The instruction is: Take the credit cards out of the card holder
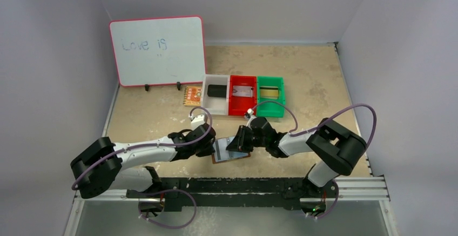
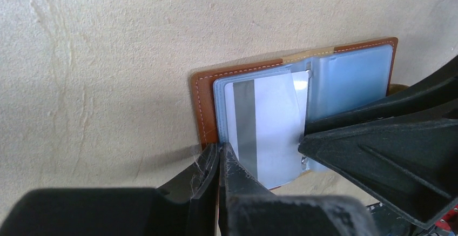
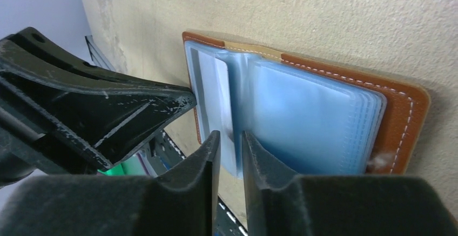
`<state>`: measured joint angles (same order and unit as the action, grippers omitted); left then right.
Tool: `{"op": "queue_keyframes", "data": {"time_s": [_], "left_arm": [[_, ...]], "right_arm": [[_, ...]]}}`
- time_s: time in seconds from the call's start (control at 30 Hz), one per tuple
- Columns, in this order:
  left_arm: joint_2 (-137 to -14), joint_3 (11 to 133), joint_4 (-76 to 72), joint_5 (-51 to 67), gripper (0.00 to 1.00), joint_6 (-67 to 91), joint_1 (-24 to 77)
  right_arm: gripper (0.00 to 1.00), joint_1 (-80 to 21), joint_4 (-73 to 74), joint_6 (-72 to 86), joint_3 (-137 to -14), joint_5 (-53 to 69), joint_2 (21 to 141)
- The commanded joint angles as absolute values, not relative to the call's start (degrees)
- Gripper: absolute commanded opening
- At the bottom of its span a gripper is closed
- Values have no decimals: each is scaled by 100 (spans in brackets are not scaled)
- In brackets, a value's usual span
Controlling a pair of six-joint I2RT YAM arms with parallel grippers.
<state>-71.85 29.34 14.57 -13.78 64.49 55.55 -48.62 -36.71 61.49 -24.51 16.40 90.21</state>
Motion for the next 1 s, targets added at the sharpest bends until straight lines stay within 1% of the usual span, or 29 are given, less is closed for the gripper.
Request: {"op": "queue_keyframes", "data": {"time_s": [0.0, 0.1, 0.13, 0.23, 0.3, 0.33, 0.67, 0.97], "left_arm": [[-7312, 3078, 1603, -1483, 0, 6170, 5568], [-7366, 3088, 1624, -1494, 0, 6140, 5572], [-7385, 3090, 1625, -1499, 0, 6137, 5572], [-7425, 3116, 1686, -1542, 0, 6130, 5572], [-7439, 3111, 1743, -1613, 0, 6132, 5572], [-7440, 3107, 1767, -1635, 0, 6130, 5572], [-7444, 3133, 1964, -1823, 0, 6098, 5572], [-7417, 3187, 1981, -1900, 0, 6102, 5568]], "right_arm": [[28, -4833, -3758, 6079, -2618, 1855, 9193], [27, -4829, -3783, 6054, -2659, 1913, 9237], [24, -4829, -3791, 6043, -2663, 1916, 9233], [9, -4826, -3840, 6047, -2622, 1900, 9160], [2, -4829, -3820, 6070, -2588, 1839, 9098], [0, -4826, -3792, 6088, -2565, 1799, 9065], [0, -4667, -3612, 6091, -2400, 1668, 8840], [0, -4588, -3683, 5971, -2368, 1882, 8816]]}}
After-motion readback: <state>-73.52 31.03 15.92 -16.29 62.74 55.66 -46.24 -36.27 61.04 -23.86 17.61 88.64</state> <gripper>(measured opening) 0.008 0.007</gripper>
